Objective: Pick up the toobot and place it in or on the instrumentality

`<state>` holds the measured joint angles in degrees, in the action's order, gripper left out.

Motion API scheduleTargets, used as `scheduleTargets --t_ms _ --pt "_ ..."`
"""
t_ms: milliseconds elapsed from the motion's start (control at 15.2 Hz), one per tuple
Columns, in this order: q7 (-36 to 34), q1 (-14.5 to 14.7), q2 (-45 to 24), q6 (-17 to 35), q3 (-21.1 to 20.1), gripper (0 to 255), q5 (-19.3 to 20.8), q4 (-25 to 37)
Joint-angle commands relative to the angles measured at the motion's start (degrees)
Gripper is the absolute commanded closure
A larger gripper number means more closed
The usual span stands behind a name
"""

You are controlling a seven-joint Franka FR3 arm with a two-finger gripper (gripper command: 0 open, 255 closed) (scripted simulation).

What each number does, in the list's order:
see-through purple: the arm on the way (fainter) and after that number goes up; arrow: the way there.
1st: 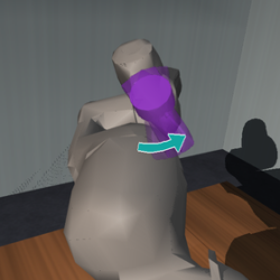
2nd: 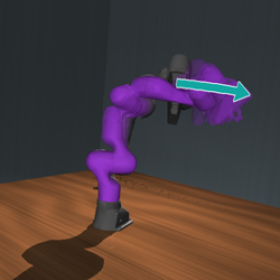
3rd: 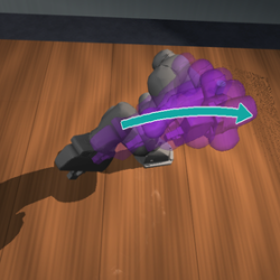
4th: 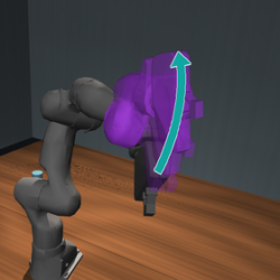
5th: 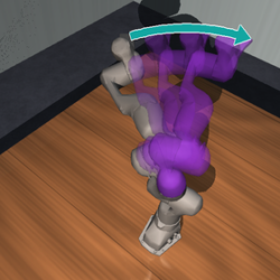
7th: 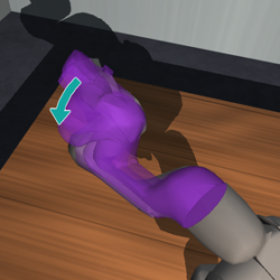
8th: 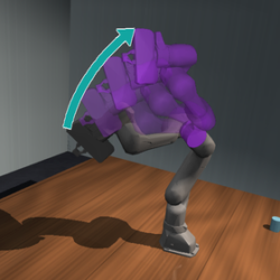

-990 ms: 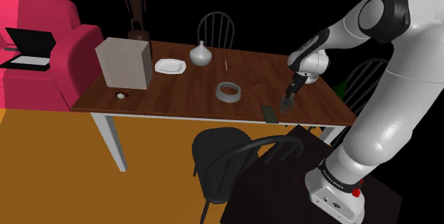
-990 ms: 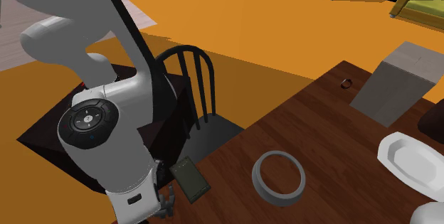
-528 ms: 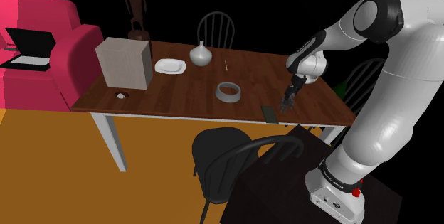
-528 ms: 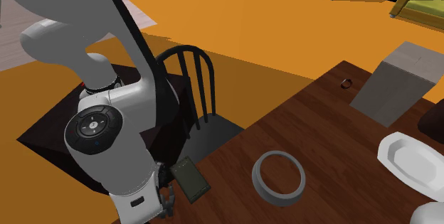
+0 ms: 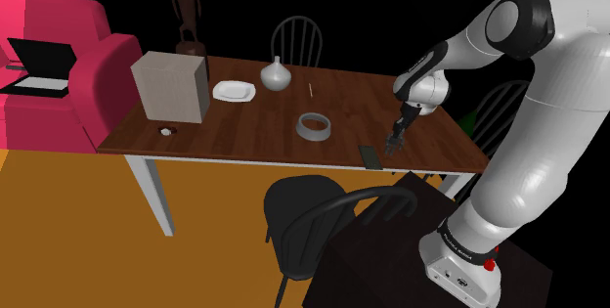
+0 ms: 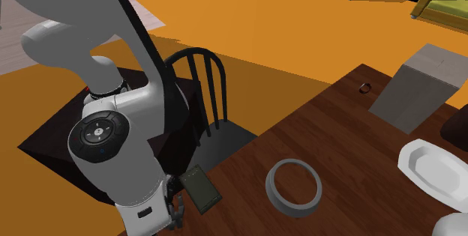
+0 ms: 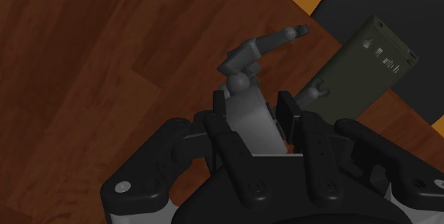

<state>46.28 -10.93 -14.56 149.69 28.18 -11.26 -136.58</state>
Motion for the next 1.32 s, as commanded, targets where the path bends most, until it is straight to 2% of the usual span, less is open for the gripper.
scheduleTargets --t_ms 0,198,1254 --pt "0.00 0.00 -0.01 0.00 0.00 255 0.00 -0.01" --pt "0.01 -0.01 -0.02 0.01 0.00 255 -0.01 -0.01" --pt "-7.47 2.54 11.78 -11.54 3.67 255 10.78 1.51"
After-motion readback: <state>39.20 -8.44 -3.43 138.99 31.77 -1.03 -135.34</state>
